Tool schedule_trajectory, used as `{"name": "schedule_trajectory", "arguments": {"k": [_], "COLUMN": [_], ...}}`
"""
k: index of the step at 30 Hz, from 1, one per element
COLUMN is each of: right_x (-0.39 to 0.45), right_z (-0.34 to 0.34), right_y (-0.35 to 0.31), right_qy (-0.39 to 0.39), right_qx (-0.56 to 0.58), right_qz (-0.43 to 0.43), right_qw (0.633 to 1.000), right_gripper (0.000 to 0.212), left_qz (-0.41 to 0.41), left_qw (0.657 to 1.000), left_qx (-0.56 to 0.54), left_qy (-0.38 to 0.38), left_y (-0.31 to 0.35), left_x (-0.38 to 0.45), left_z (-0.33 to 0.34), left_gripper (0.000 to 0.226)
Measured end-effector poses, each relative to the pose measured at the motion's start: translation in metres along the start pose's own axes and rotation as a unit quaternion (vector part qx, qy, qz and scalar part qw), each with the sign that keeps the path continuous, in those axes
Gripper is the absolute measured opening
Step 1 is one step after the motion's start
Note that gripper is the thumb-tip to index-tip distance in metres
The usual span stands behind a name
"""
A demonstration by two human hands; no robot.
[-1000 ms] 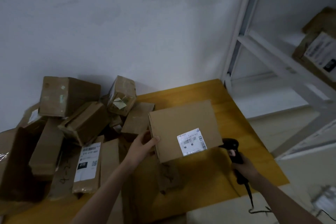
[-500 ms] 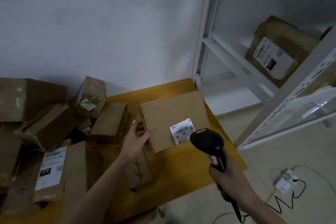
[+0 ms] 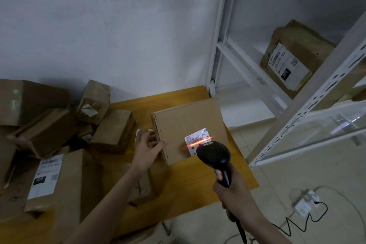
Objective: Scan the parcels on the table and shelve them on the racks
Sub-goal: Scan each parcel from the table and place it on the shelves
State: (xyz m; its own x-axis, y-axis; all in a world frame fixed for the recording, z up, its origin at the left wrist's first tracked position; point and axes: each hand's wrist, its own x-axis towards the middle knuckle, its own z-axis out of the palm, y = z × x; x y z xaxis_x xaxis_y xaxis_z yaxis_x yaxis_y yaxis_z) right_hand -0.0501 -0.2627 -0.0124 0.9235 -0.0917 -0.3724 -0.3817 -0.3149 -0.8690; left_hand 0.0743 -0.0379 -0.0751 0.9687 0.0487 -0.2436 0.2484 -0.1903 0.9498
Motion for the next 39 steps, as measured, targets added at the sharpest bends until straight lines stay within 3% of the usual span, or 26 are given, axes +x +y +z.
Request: {"name": "schedule_trajectory", "arguments": {"k": [8, 14, 18, 23, 31, 34, 36, 37, 39], "right_x": [0.007, 0.067, 0.127, 0.184, 0.205, 0.198, 0.184, 0.171, 0.136], "right_z": [-0.022, -0.052, -0.056, -0.042, -0.022, -0.028, -0.044, -0.055, -0.078], "right_y": [0.017, 0.075, 0.112, 0.139, 0.142, 0.137, 0.128, 0.118, 0.090], "right_qy": [-0.001, 0.056, 0.000, -0.080, -0.097, -0.036, 0.040, 0.058, 0.000], "right_qx": [0.059, 0.047, 0.011, -0.057, -0.071, -0.148, -0.166, -0.112, 0.057], "right_qz": [0.012, 0.085, 0.133, 0.152, 0.166, 0.115, 0.044, 0.011, -0.020], "right_qw": [0.998, 0.994, 0.991, 0.983, 0.979, 0.982, 0.984, 0.992, 0.998], "right_gripper": [0.031, 0.024, 0.008, 0.005, 0.023, 0.029, 0.053, 0.056, 0.051], "left_qz": [-0.020, -0.043, -0.074, -0.091, -0.093, -0.097, -0.096, -0.093, -0.083], "left_qw": [1.000, 0.996, 0.991, 0.984, 0.981, 0.983, 0.986, 0.988, 0.992], "left_qx": [-0.005, -0.030, -0.050, -0.069, -0.070, -0.079, -0.071, -0.068, -0.060], "left_qy": [0.018, 0.065, 0.103, 0.139, 0.154, 0.135, 0.113, 0.102, 0.069], "left_y": [-0.003, -0.007, -0.011, -0.006, 0.003, 0.005, 0.005, 0.007, 0.009], "left_x": [-0.010, -0.038, -0.067, -0.112, -0.150, -0.153, -0.151, -0.151, -0.150], "left_z": [0.009, 0.003, -0.002, 0.003, 0.011, 0.015, 0.018, 0.021, 0.028], "left_gripper": [0.060, 0.054, 0.057, 0.057, 0.049, 0.061, 0.068, 0.068, 0.063]}}
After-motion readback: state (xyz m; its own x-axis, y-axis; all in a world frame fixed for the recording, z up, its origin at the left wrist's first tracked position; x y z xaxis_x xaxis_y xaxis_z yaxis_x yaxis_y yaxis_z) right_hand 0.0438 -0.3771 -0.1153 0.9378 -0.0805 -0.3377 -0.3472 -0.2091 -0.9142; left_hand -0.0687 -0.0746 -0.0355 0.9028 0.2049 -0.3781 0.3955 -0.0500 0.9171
